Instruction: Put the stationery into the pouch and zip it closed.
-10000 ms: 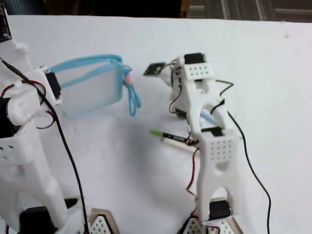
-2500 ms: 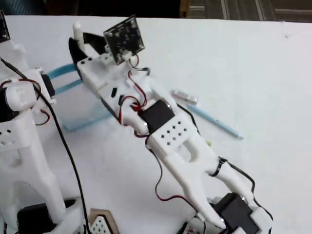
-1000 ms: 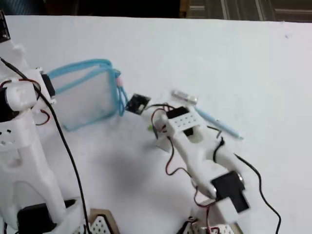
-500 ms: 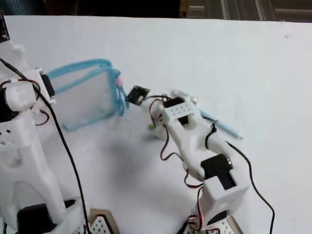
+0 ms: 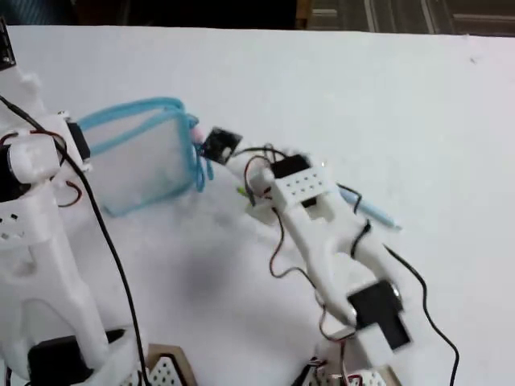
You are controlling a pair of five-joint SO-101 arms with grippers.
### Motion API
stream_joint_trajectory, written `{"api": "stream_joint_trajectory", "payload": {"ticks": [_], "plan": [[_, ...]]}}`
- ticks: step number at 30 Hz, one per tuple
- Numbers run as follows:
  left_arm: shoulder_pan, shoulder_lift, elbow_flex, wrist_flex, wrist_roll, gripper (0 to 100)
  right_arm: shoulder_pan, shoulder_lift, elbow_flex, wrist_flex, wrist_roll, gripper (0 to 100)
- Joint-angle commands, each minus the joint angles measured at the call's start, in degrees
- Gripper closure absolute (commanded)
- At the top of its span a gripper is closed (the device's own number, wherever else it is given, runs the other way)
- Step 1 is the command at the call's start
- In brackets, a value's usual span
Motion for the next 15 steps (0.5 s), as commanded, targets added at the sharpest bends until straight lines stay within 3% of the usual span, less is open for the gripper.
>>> {"api": "stream_joint_trajectory", "payload": {"ticks": [1,5,9,15], "plan": [[-0.2,2.2,0.1,-0.1,-0.2,98,0.0,-11.1,-0.4,3.0,-3.0,98.2],[-0.2,2.2,0.1,-0.1,-0.2,98,0.0,-21.1,-0.5,4.4,-12.4,98.1],[0.0,2.2,0.1,-0.1,-0.2,98,-1.1,-32.7,-0.7,1.4,-28.0,98.1],[0.1,2.3,0.1,-0.1,-0.2,98,-8.7,-45.8,1.1,-19.7,-54.5,98.1]]}}
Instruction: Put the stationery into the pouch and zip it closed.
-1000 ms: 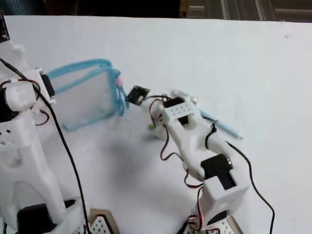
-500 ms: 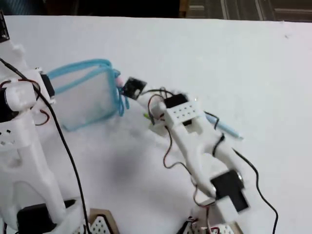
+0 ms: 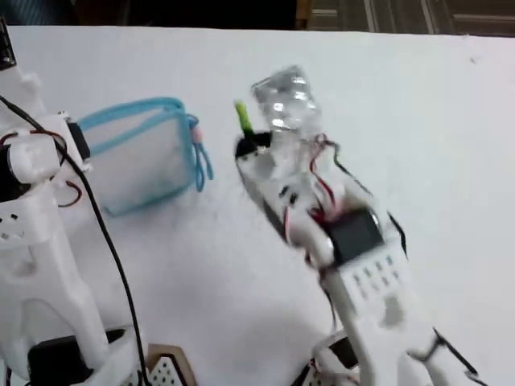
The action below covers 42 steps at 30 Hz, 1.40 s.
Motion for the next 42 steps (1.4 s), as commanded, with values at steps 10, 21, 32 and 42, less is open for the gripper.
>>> {"api": "stream_joint_trajectory", "payload": {"ticks": [10,21,32,42], "plan": [[0.2,2.5,0.2,-0.1,-0.3,98,-6.0,5.8,-14.9,-33.7,-13.4,98.2],[0.2,2.4,0.2,-0.1,-0.3,98,-8.3,34.2,-34.6,-32.9,-13.3,98.2],[0.1,2.5,0.2,-0.1,-0.3,98,-13.1,36.8,-25.4,-32.9,-13.3,98.2],[0.2,2.5,0.1,-0.1,-0.3,98,-15.4,34.9,-16.3,-25.9,1.6,84.1]]}}
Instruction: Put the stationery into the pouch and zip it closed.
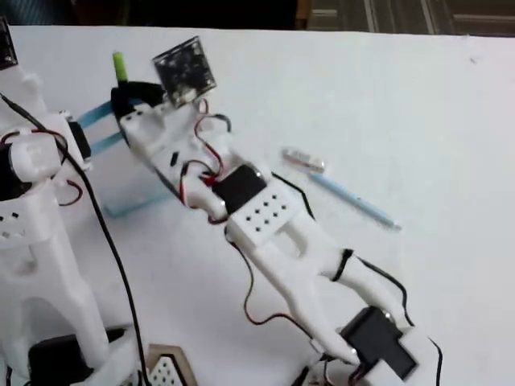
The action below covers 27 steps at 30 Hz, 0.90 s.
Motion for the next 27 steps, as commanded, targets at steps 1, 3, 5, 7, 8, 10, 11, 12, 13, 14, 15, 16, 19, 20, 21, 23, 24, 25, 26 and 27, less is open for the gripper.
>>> {"api": "stream_joint_trajectory", "payload": {"ticks": [1,3,5,7,8,10,11,12,13,14,15,16,19,20,21,23,24,25,26,27], "plan": [[0.2,2.4,0.1,0.0,-0.3,98,-2.4,-2.7,0.5,7.3,2.9,80.3],[0.2,2.4,0.1,0.0,-0.3,98,-3.8,-4.6,0.5,10.1,3.6,74.9],[0.2,2.4,0.1,0.0,-0.3,98,-4.1,-6.6,0.4,10.4,3.8,74.5],[0.2,2.4,0.1,0.0,-0.3,98,-2.5,-8.3,0.4,10.6,3.8,75.5],[0.2,2.4,0.1,0.0,-0.3,98,-1.6,-9.2,0.4,10.7,3.8,76.2],[0.2,2.4,0.1,0.0,-0.3,98,1.3,-11.5,0.4,10.8,3.8,78.2],[0.2,2.4,0.1,0.0,-0.3,98,3.0,-12.7,0.5,10.8,3.8,79.6],[0.2,2.4,0.1,0.0,-0.3,98,5.4,-13.9,0.5,10.8,3.8,81.4],[0.2,2.4,0.1,-0.1,-0.3,98,8.1,-14.9,0.6,10.9,3.8,83.7],[0.2,2.4,0.1,-0.1,-0.3,98,11.1,-15.6,0.7,11.9,3.8,86.5],[0.2,2.4,0.1,-0.1,-0.3,98,14.2,-16.0,0.7,14.3,3.8,89.7],[0.2,2.3,0.1,-0.1,-0.3,98,17.5,-15.9,0.7,17.7,4.1,93.1],[0.2,2.3,0.1,-0.1,-0.3,98,27.1,-13.9,0.5,29.8,14.2,98.1],[0.2,2.3,0.1,-0.1,-0.3,98,30.2,-13.1,0.5,33.7,18.9,97.0],[0.2,2.3,0.1,-0.1,-0.3,98,33.5,-12.1,0.5,36.9,23.6,96.4],[0.2,2.3,0.1,-0.1,-0.3,98,39.0,-9.5,0.5,41.6,34.0,96.1],[0.2,2.3,0.1,-0.1,-0.3,98,41.4,-7.8,0.5,43.1,39.6,96.1],[0.2,2.4,0.1,-0.1,-0.3,98,43.2,-5.8,0.5,44.5,45.6,96.1],[0.2,2.4,0.2,-0.1,-0.3,98,44.7,-3.6,0.5,45.6,51.7,96.4],[0.2,2.4,0.2,-0.1,-0.3,98,45.7,-1.5,0.7,46.6,56.4,96.4]]}}
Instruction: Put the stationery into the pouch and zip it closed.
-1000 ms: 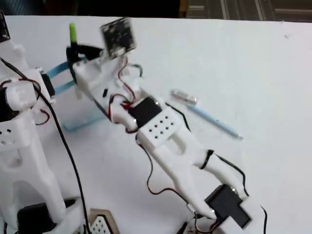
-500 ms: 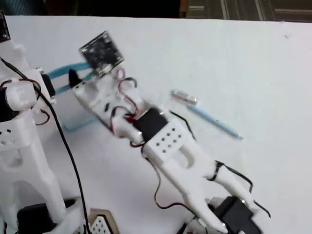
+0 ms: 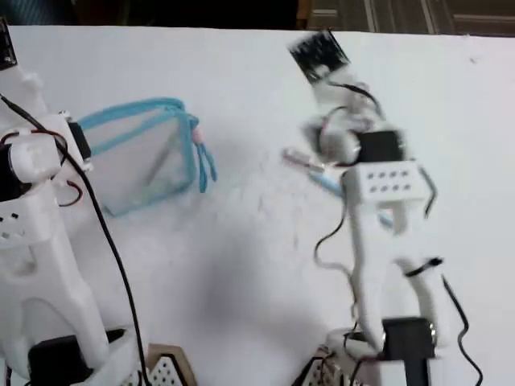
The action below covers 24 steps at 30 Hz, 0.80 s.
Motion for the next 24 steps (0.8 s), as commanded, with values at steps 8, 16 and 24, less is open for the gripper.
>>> {"api": "stream_joint_trajectory", "payload": {"ticks": [8,16,24], "plan": [[0.1,2.4,0.2,0.0,-0.3,98,3.1,23.1,-2.2,6.3,19.4,94.0],[0.0,2.2,0.5,0.1,-0.3,98,-1.4,36.9,-12.7,6.3,19.0,79.1],[0.0,2.2,0.2,0.0,-0.3,98,-2.2,50.7,-27.3,8.7,15.4,85.8]]}}
